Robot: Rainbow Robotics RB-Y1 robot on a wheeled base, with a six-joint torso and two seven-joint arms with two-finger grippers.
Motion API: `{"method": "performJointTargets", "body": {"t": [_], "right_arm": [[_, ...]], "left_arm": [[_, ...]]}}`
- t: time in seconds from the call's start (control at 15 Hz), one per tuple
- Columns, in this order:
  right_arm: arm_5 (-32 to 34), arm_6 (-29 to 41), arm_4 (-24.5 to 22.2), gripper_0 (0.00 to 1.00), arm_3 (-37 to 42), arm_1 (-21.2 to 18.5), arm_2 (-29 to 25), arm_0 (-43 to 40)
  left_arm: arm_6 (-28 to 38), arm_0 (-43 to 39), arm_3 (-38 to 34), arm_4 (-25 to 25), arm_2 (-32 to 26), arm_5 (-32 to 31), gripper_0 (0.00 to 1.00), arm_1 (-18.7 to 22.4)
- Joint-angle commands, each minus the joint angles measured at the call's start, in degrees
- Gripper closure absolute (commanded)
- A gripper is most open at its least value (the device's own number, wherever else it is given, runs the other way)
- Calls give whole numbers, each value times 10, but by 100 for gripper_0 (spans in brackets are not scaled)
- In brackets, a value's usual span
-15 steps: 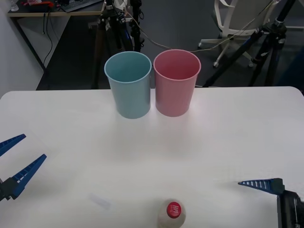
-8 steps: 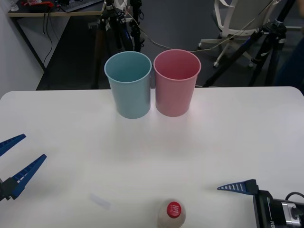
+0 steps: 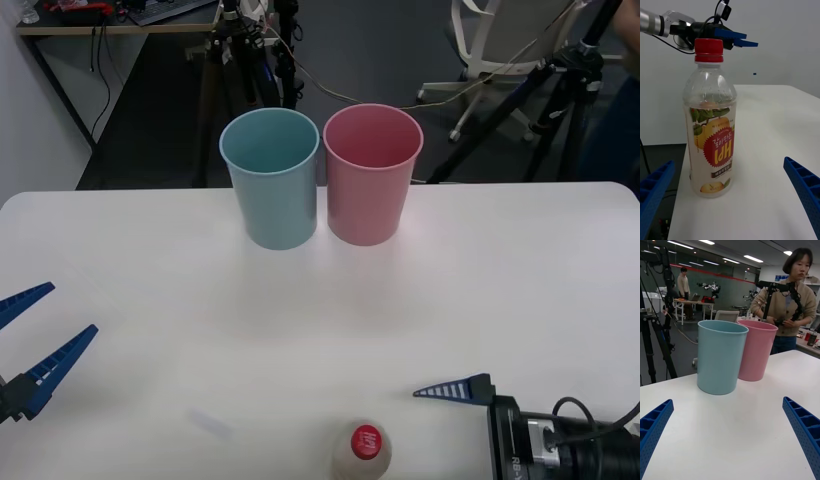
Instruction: Grasp the object on the table and drop it into the matching bin: aluminum can to the light blue bin, PET bottle to the pink bin.
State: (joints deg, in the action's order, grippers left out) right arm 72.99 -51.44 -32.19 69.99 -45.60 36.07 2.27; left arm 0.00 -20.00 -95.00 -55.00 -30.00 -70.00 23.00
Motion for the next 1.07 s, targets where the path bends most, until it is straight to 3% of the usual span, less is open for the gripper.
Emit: {"method": "performJointTargets", "body": {"t": [0.07,1.07], "right_arm": [[-25,-1,-1,0,12,8,18,2],[-69,6,-43,0,13,83,48,26]], "left_arm": [[0,0,0,0,0,0,0,0],[0,0,0,0,0,0,0,0]]}}
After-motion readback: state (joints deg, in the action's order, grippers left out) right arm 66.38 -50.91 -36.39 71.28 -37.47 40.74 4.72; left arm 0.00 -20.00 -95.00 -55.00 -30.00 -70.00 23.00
